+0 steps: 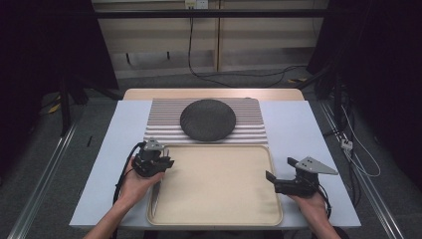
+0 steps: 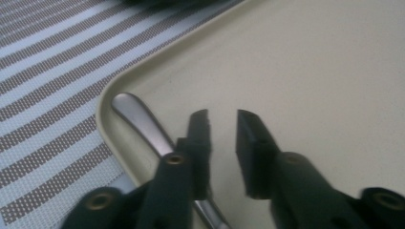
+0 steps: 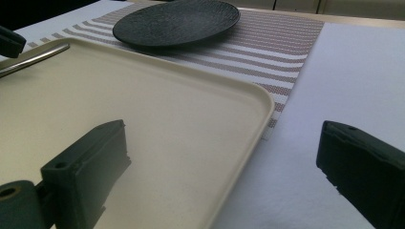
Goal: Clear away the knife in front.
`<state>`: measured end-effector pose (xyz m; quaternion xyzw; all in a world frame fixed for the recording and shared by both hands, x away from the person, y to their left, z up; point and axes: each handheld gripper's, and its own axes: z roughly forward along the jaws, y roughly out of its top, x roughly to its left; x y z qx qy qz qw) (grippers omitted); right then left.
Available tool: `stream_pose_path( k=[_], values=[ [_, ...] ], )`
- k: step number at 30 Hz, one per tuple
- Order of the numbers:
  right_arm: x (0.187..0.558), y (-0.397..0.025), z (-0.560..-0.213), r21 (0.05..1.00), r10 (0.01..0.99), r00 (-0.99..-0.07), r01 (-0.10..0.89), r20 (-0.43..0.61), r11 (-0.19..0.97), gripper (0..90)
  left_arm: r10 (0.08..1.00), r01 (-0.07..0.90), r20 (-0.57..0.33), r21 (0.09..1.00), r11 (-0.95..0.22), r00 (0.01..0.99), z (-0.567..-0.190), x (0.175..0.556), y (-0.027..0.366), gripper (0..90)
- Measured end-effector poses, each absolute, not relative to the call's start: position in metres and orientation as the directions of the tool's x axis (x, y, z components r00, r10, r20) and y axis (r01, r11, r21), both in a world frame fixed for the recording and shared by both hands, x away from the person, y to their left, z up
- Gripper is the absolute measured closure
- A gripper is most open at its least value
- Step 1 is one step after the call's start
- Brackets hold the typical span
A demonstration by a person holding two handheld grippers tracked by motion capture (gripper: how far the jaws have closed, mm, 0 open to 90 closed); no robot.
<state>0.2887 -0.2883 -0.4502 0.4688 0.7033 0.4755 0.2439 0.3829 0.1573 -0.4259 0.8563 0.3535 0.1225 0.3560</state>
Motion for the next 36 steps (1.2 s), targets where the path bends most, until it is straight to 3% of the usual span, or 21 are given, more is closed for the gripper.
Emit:
stream_pose_path(
  k=[4,7,12,18,36],
  values=[
    [0.289,-0.289,-0.45,0.895,0.892,-0.439,0.432,0.104,0.108,3.5,0.708,0.492,-0.04,0.747,-0.447,0.705,-0.42,0.38,0.157,39.1],
    [0.289,-0.288,-0.45,0.895,0.892,-0.44,0.432,0.104,0.109,3.5,0.718,0.48,-0.03,0.763,-0.433,0.695,-0.417,0.378,0.16,23.8],
    [0.289,-0.289,-0.451,0.896,0.893,-0.437,0.432,0.108,0.103,3.5,0.738,0.504,-0.065,0.77,-0.391,0.672,-0.412,0.373,0.17,7.0],
    [0.289,-0.289,-0.451,0.896,0.893,-0.436,0.433,0.11,0.102,3.5,0.737,0.467,-0.035,0.794,-0.389,0.674,-0.409,0.363,0.178,6.2],
    [0.289,-0.289,-0.451,0.895,0.894,-0.435,0.435,0.11,0.101,3.5,0.793,0.486,-0.045,0.811,-0.325,0.607,-0.41,0.35,0.209,7.1]
  ],
)
